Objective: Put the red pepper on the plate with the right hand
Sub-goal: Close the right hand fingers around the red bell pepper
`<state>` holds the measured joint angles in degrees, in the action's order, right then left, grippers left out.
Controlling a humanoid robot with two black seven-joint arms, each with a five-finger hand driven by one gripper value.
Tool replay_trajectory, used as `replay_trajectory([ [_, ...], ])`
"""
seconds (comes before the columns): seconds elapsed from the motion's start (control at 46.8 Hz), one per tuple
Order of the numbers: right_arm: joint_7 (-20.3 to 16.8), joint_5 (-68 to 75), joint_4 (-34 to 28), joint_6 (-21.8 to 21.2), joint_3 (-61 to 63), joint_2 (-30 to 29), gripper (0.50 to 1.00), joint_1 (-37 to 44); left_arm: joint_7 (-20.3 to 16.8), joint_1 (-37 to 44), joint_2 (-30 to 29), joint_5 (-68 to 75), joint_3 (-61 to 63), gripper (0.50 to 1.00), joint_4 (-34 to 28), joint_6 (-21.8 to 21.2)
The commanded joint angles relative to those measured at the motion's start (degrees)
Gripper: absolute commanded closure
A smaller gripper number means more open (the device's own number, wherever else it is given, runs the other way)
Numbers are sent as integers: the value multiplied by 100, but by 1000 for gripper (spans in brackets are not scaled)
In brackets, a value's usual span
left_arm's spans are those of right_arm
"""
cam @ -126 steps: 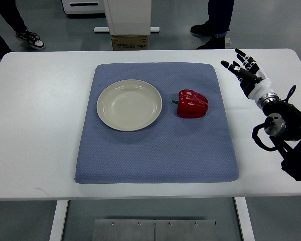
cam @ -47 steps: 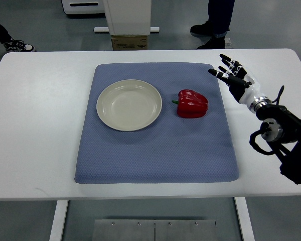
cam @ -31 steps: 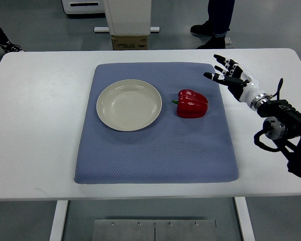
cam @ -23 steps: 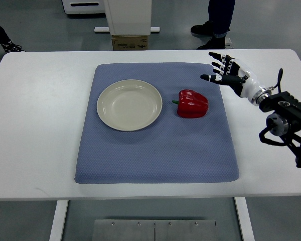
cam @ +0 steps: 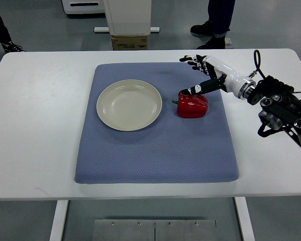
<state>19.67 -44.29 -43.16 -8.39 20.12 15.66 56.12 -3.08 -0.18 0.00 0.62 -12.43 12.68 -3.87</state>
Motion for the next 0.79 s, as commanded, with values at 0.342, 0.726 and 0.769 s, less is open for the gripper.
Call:
replay_trajectory([
  [0.342,20,-581,9,4,-772,86,513,355,0,0,0,0,4,500,-2,0],
  [0.726,37,-678,71,22,-1370,60,540,522,0,0,0,0,-5,500,-2,0],
  [0.769,37,-678,88,31,-1423,51,542,531,0,0,0,0,4,500,-2,0],
])
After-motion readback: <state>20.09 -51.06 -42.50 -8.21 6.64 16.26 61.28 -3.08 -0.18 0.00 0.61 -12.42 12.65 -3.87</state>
